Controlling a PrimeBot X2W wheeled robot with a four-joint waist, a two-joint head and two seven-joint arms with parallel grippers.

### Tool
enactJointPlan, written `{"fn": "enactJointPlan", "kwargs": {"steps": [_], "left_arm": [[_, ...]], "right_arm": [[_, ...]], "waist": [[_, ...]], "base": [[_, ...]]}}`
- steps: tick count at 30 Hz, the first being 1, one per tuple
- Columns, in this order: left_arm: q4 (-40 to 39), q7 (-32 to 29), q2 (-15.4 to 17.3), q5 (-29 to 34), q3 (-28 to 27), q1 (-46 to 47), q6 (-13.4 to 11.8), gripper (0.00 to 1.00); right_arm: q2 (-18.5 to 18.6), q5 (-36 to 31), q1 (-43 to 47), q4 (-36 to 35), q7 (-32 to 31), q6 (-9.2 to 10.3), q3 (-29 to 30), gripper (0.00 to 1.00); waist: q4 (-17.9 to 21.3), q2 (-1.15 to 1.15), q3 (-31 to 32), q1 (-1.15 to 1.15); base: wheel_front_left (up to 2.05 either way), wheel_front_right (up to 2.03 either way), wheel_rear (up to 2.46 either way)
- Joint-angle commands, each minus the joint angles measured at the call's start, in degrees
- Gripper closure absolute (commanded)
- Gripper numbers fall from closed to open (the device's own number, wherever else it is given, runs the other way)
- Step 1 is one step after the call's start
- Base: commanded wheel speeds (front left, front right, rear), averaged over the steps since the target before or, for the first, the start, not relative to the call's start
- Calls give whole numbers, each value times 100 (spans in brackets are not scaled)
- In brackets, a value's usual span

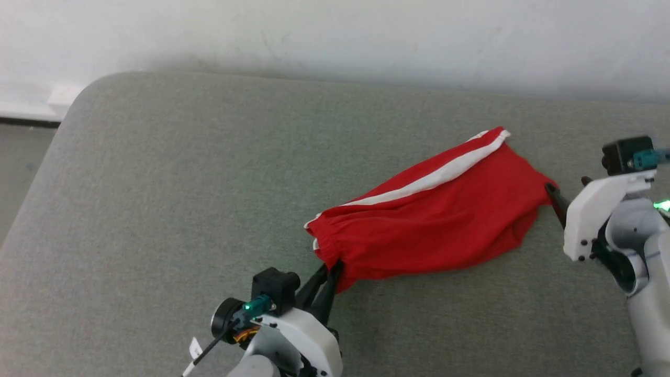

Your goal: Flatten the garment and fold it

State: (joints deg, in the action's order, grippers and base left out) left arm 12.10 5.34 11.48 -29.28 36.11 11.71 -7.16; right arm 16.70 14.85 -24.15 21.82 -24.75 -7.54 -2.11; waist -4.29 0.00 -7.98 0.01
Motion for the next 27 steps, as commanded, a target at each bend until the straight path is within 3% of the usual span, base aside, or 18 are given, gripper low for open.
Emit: {"fn": "enactJointPlan", "kwargs": {"steps": [1,11,18,20,27], "left_arm": [[-63,5,23,61,47,-31,-10,100],[-213,-52,-155,211,364,180,70,100],[-148,-62,-194,248,456,282,94,100],[-119,-65,-187,260,470,305,93,100],[1,-36,-101,204,407,301,72,100]], "right_arm": [[-11,-103,-182,211,-78,5,25,0],[38,-597,-1059,1930,-252,5,-83,0],[101,-521,-1229,2599,-236,5,-851,0],[165,-431,-1241,2704,-211,5,-1124,100],[257,173,-1348,3004,78,5,-1258,100]], "waist": [[-207,0,-189,-1],[-547,0,-477,-1],[-612,0,-620,-1],[-609,0,-638,-1],[-519,0,-466,-1]], "base": [[0,0,0],[0,0,0],[0,0,0],[0,0,0],[0,0,0]]}}
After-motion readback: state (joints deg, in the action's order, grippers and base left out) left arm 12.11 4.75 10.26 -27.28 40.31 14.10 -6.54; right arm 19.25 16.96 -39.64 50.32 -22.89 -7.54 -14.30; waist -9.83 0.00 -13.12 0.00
